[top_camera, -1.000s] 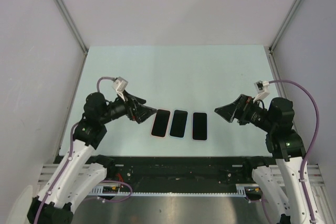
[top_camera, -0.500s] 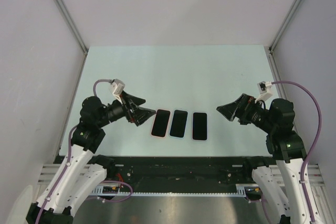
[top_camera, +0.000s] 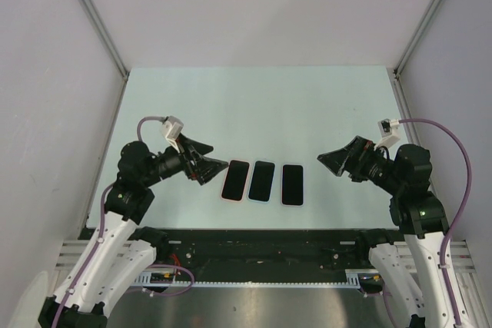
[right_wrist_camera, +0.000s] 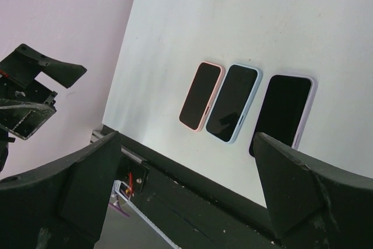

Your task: Put the phone into the phone case

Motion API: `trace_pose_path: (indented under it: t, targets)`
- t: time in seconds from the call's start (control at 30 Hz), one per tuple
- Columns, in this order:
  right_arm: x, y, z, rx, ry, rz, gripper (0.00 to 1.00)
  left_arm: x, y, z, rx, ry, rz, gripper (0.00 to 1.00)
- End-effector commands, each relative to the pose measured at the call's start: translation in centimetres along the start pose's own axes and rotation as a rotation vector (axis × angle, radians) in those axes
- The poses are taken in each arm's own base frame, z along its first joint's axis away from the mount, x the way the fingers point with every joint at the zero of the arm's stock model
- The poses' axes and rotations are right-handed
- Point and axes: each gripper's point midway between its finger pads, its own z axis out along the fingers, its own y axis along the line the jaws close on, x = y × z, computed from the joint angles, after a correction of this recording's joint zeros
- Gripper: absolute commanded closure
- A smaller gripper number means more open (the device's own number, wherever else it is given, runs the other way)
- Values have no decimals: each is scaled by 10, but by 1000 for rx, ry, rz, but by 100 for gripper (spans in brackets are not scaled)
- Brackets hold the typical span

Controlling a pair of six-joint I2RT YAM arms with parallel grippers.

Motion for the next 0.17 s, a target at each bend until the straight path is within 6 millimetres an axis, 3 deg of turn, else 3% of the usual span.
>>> trace_pose_path:
  t: [0.0,0.13]
  targets:
    - [-15,14,-5,-37,-49,-28,0,-4,-3,-1,14,-17,17,0]
    - [-15,12,-5,-27,-52,-27,0,-4,-2,-1,13,-17,17,0]
